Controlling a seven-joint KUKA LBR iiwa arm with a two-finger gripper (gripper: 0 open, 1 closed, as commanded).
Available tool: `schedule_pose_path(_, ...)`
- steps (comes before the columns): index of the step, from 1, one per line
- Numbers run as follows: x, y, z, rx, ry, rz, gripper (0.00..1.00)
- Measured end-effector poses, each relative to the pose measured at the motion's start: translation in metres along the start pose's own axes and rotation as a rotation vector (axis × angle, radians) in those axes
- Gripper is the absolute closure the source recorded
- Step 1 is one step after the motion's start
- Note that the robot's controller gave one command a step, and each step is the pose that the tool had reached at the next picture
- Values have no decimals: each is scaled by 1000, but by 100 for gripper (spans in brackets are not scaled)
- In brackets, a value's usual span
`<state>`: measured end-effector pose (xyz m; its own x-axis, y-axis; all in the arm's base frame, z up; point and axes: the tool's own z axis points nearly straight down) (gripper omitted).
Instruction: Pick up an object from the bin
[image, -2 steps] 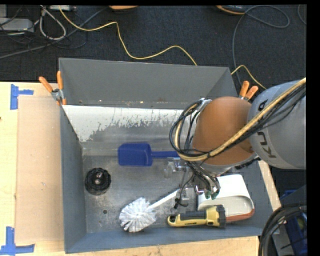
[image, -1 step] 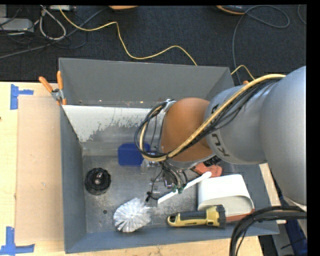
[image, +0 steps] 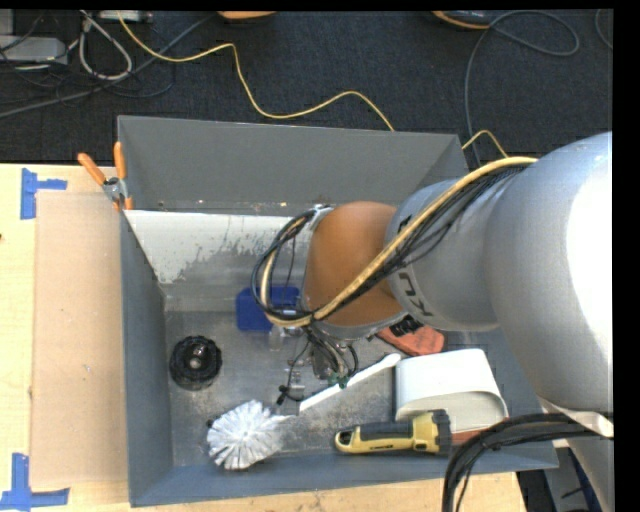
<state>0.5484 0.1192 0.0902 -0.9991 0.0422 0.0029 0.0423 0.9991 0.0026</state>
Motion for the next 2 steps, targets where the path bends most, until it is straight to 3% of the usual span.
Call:
schedule_pose_path(1, 14, 5, 6, 1, -8, -222, 0)
schedule_pose_path(2, 53, 16, 15, 3, -5, -438, 0)
